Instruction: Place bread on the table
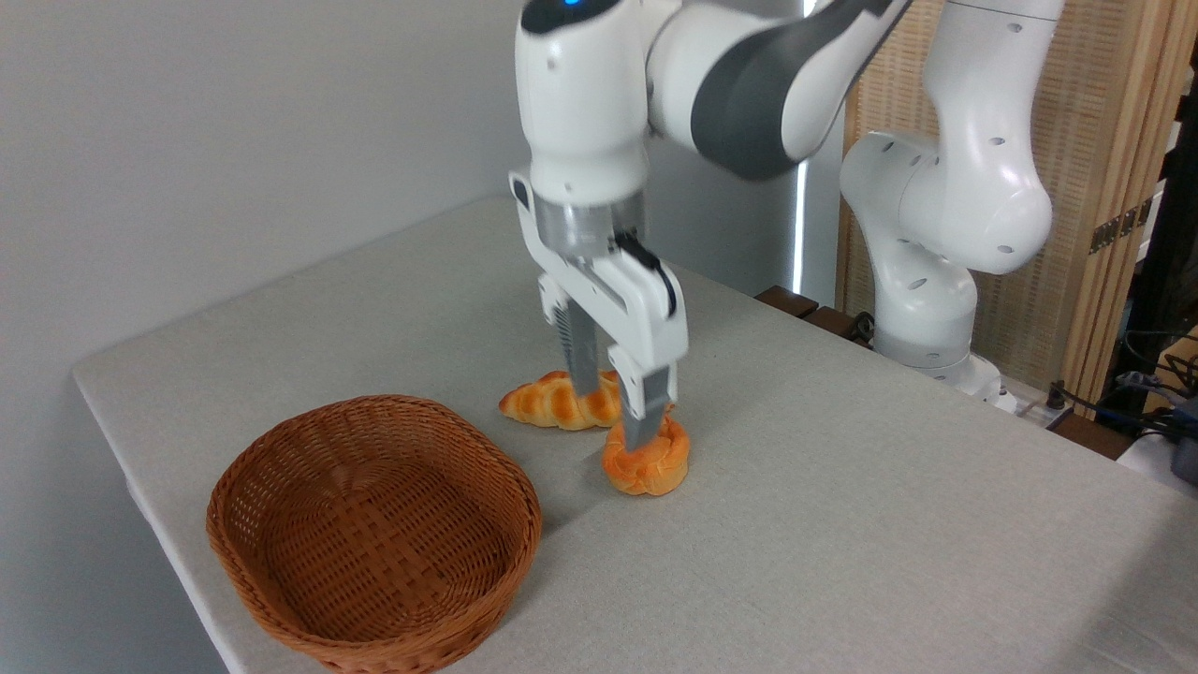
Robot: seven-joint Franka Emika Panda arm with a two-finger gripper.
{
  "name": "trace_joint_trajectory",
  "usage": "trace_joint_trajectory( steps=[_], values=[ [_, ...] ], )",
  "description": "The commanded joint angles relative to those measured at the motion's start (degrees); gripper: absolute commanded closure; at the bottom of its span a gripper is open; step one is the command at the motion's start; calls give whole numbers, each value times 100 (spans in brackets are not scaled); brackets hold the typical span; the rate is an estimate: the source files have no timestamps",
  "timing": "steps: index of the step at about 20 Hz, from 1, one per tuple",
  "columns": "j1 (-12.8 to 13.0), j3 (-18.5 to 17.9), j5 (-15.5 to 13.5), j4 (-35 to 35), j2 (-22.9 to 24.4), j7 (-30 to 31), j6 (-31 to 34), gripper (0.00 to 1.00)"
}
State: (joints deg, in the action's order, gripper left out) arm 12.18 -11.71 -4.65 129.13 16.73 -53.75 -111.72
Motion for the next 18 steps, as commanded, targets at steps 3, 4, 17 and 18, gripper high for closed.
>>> trace_joint_trajectory(
  steps=[3, 4, 17, 18],
  values=[
    [-14, -7, -318, -1335, -291, 898, 676, 0],
    [-14, 11, -292, -1643, -415, 1302, 817, 0],
    [-207, 732, 421, -3562, -1717, 1965, 1768, 0],
    [-207, 732, 421, -3553, -1717, 1965, 1750, 0]
  ],
)
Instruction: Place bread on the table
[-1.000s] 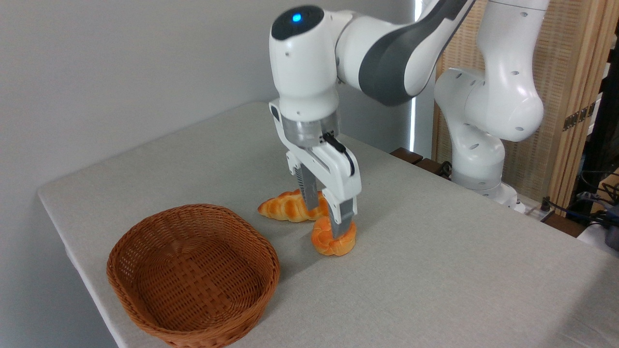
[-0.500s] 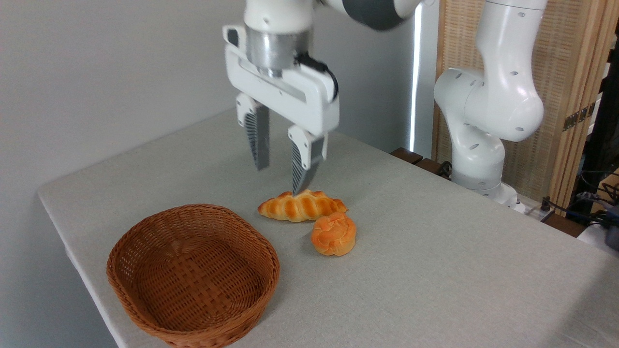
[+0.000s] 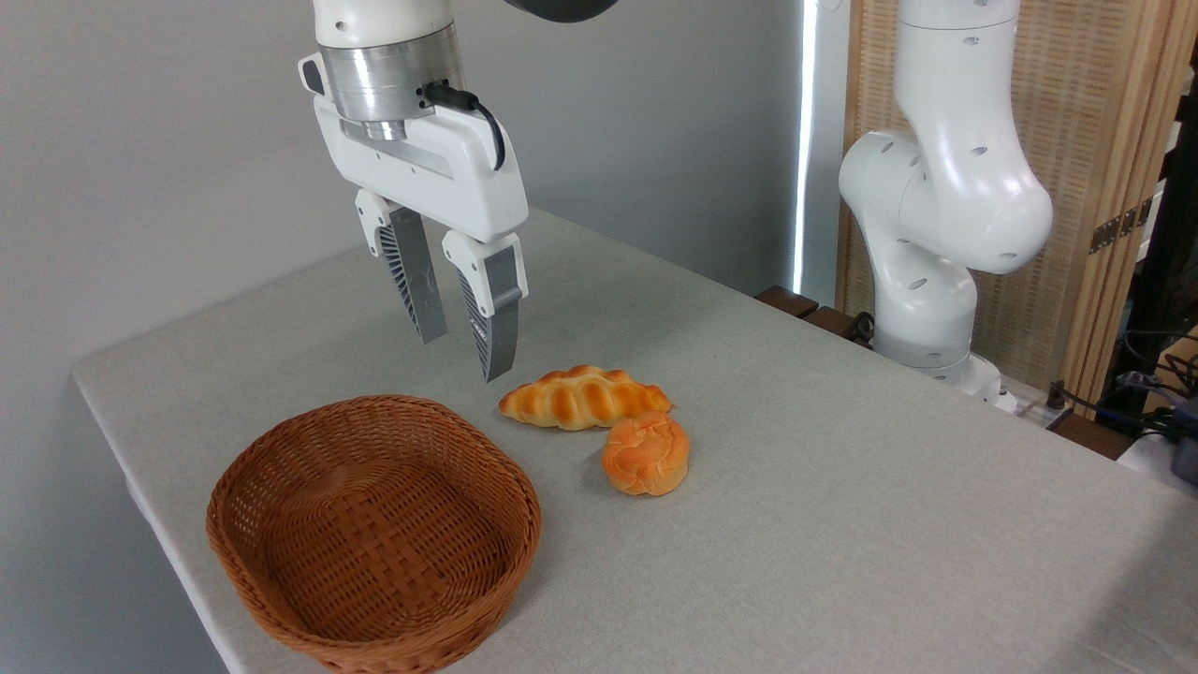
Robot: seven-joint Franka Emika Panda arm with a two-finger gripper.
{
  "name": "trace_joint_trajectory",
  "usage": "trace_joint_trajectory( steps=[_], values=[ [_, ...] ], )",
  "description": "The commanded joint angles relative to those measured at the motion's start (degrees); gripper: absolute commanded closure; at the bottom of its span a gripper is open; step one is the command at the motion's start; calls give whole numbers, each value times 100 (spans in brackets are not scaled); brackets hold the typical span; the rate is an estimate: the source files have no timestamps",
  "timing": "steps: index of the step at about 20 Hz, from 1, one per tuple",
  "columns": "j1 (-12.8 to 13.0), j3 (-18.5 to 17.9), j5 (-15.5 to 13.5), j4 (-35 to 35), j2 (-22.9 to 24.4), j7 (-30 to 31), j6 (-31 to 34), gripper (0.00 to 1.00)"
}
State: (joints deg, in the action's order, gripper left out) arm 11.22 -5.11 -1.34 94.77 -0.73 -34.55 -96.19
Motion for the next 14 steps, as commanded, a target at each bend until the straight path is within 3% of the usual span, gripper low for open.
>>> trace_joint_trajectory(
  steps=[1, 14],
  values=[
    [-111, 63, 90, -117, 29, 36, 180, 0],
    [-111, 19, 11, -117, 91, 27, 188, 0]
  ],
)
